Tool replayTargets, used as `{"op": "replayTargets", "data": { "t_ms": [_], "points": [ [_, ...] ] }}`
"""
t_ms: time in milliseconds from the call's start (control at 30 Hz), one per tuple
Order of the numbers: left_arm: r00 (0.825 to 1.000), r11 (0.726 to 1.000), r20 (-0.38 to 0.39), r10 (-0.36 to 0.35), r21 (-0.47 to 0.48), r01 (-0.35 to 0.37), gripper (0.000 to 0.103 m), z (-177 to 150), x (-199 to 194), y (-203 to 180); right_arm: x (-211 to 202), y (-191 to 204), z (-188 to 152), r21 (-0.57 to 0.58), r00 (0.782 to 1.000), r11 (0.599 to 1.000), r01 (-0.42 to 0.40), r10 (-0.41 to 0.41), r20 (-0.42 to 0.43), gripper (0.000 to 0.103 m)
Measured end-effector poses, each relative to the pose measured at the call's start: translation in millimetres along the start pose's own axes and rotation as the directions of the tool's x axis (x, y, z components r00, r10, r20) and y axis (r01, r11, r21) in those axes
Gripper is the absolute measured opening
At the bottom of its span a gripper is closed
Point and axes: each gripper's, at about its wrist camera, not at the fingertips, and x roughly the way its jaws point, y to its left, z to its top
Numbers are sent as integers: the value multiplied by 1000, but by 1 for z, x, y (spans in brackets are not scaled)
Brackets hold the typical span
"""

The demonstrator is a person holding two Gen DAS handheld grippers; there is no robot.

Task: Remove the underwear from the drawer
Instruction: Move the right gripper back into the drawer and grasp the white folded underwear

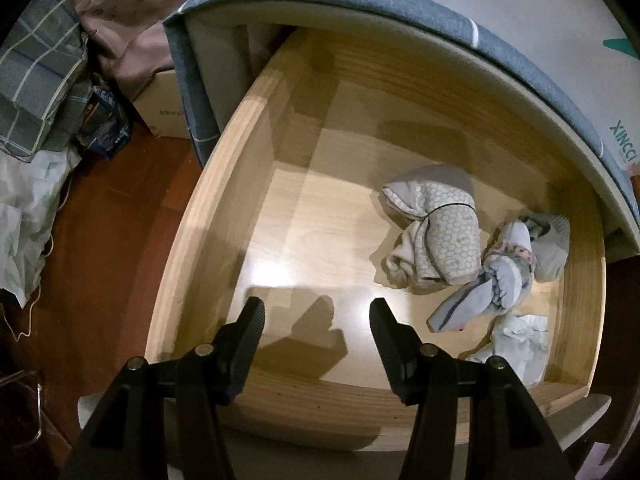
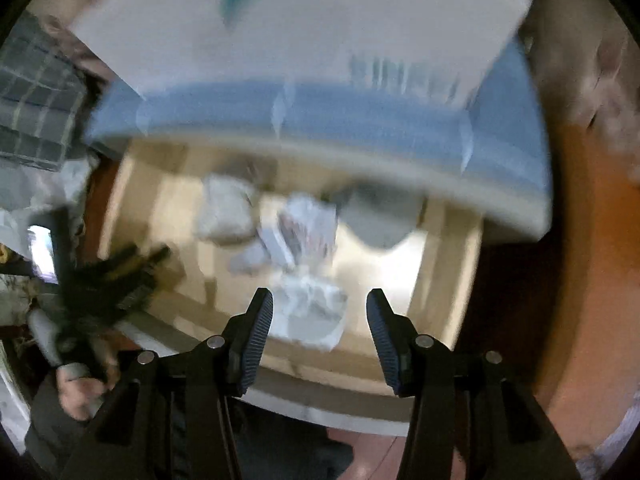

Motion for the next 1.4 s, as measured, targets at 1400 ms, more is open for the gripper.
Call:
{"op": "replayTargets", "data": {
  "t_ms": [1400],
  "points": [
    [999, 1000, -45, -5, 26, 6, 56, 0, 11, -4, 148, -31, -69, 11, 967, 988, 152, -146, -211, 56]
  ]
}}
